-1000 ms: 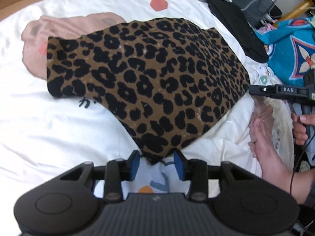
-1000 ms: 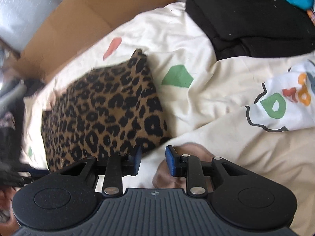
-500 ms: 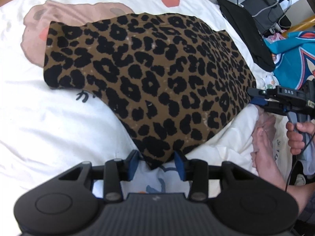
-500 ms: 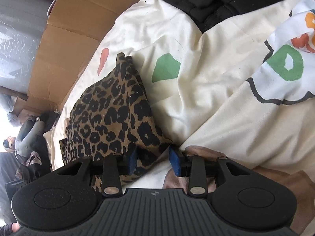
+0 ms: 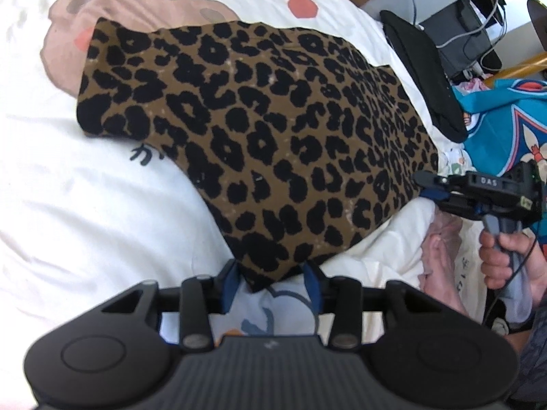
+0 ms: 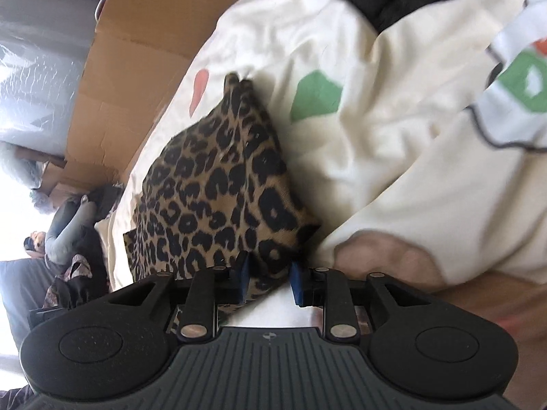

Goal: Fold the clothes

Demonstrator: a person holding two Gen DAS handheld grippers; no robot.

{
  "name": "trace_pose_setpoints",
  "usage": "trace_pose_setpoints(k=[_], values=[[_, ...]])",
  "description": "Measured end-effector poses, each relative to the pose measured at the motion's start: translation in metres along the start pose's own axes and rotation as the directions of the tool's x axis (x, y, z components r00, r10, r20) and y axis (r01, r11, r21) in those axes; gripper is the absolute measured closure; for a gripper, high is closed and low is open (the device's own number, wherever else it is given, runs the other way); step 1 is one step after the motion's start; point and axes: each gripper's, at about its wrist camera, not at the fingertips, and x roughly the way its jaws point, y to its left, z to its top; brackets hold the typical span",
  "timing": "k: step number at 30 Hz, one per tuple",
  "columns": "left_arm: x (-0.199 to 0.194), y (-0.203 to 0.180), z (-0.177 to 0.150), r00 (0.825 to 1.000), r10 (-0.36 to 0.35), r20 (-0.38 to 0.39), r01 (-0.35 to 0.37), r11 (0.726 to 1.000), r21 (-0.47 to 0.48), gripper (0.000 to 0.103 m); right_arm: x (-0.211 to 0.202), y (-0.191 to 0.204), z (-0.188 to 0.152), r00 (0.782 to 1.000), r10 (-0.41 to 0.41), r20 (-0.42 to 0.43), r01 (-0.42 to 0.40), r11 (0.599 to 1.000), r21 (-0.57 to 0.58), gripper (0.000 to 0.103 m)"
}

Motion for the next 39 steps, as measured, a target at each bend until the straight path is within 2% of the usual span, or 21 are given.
trace_pose_setpoints(k=[3, 5, 10, 18, 21, 25, 27, 29, 35, 37, 39], values=[[0.001, 0.002, 0.001, 1.0, -0.016, 0.005, 0.016, 1.0, -0.021, 0.057, 0.0, 0.002, 0.001, 1.0, 0.016, 0.017, -0.017, 1.0, 0.019, 0.077], [0.001, 0.002, 0.002, 1.0, -0.018, 0.005, 0.018, 1.0, -0.025, 0.057, -0.004, 0.0, 0.0, 0.999, 0.032, 0.031, -0.033, 0.999, 0.032, 0.085], [0.002, 0.001, 0.001, 1.0, -0.018, 0.008, 0.018, 0.999, -0.028, 0.062, -0.007, 0.006, 0.0, 0.999, 0.021, 0.04, -0.021, 1.0, -0.003, 0.092], [0.002, 0.001, 0.0, 1.0, -0.012, 0.01, 0.012, 1.0, -0.018, 0.066, -0.011, 0.014, 0.003, 0.999, 0.011, 0.047, -0.009, 0.999, -0.049, 0.093], [0.002, 0.003, 0.0, 1.0, -0.015, 0.02, 0.016, 0.999, -0.029, 0.065, -0.008, 0.013, 0.002, 0.999, -0.007, 0.045, 0.009, 0.999, -0.049, 0.088], [0.003, 0.0, 0.0, 1.0, -0.004, 0.025, 0.004, 1.0, -0.006, 0.064, -0.002, 0.012, 0.001, 0.999, -0.022, 0.047, 0.024, 0.998, -0.059, 0.088], [0.003, -0.001, 0.001, 1.0, 0.003, 0.022, -0.003, 1.0, -0.003, 0.068, -0.002, 0.011, 0.001, 0.999, -0.014, 0.051, 0.017, 0.998, -0.061, 0.09], [0.004, -0.002, 0.0, 1.0, 0.01, 0.018, -0.01, 1.0, -0.002, 0.077, -0.005, 0.013, 0.001, 0.998, -0.01, 0.056, 0.014, 0.997, -0.076, 0.092], [0.006, -0.003, 0.0, 1.0, 0.001, 0.011, -0.001, 0.999, -0.04, 0.083, -0.012, 0.023, 0.006, 0.997, -0.003, 0.077, 0.012, 0.992, -0.123, 0.094], [0.007, -0.003, 0.0, 1.0, -0.01, 0.005, 0.01, 0.998, -0.065, 0.092, -0.015, 0.027, 0.01, 0.996, 0.0, 0.086, 0.012, 0.991, -0.136, 0.094], [0.007, -0.006, -0.001, 1.0, -0.025, -0.002, 0.025, 0.996, -0.082, 0.092, -0.017, 0.03, 0.013, 0.995, 0.001, 0.098, 0.013, 0.989, -0.146, 0.095]])
